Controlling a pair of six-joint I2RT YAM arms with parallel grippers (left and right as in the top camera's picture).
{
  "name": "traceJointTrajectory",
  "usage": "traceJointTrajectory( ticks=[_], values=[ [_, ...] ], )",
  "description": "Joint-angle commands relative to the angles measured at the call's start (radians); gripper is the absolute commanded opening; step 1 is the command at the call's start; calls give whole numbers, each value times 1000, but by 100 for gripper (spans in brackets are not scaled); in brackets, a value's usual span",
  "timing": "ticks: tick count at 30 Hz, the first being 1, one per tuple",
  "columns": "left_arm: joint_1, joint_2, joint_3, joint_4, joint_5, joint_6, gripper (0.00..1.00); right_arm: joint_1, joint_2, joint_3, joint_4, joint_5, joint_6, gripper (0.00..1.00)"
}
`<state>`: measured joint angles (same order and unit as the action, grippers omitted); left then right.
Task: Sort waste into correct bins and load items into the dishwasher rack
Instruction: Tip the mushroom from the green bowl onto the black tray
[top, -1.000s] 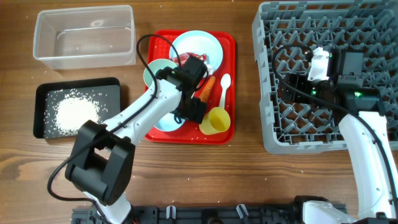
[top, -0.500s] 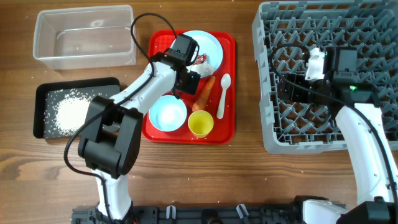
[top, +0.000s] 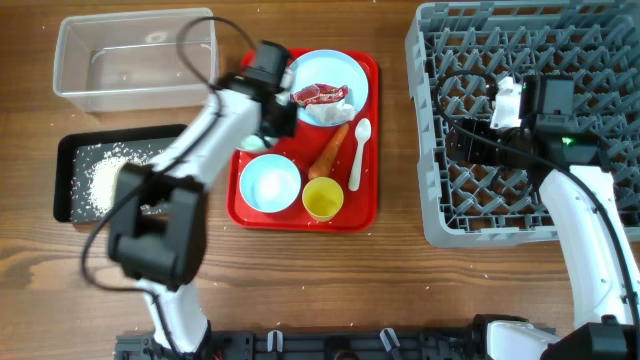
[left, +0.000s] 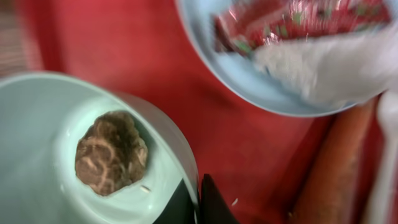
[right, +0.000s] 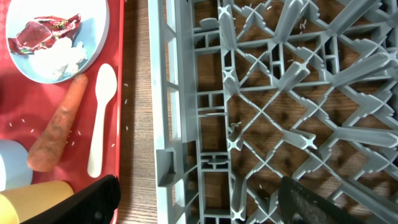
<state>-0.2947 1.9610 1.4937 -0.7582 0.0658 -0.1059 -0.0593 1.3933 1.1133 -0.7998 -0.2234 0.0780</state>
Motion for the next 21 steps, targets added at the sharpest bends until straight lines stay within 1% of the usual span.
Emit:
traceJointTrajectory(
  ticks=[1,2,4,6,8,10,12,13,15,17,19,21],
  values=[
    [174,-139,30,-57,275,-37,4,4,10,10,6,17,2,84],
    [248,-149,30,-104,341,-34,4,4,10,10,6,17,2,84],
    [357,-149,27,-193,448,26,4,4,10,10,6,17,2,84],
    [469,-148,3,-275,563,165,4,4,10,10,11,17,3,84],
    [529,-148,-49,-293,621,240,4,4,10,10,21,16,3,84],
    [623,-147,-136,-282,782,344,4,4,10,10,24,17,3,84],
    [736,-147,-201,-271,986,447,4,4,10,10,24,16,3,84],
    [779,-147,-216,-271,1046,478,4,4,10,10,24,16,3,84],
    [887,-147,-235,-279,1176,533,4,4,10,10,24,16,3,84],
    [965,-147,-235,-283,1283,541,4,4,10,10,21,16,2,84],
    [1022,-147,-235,-302,1313,541,4,4,10,10,11,17,2,84],
    [1064,-143,-239,-324,1313,540,4,4,10,10,0,17,0,84]
  ],
)
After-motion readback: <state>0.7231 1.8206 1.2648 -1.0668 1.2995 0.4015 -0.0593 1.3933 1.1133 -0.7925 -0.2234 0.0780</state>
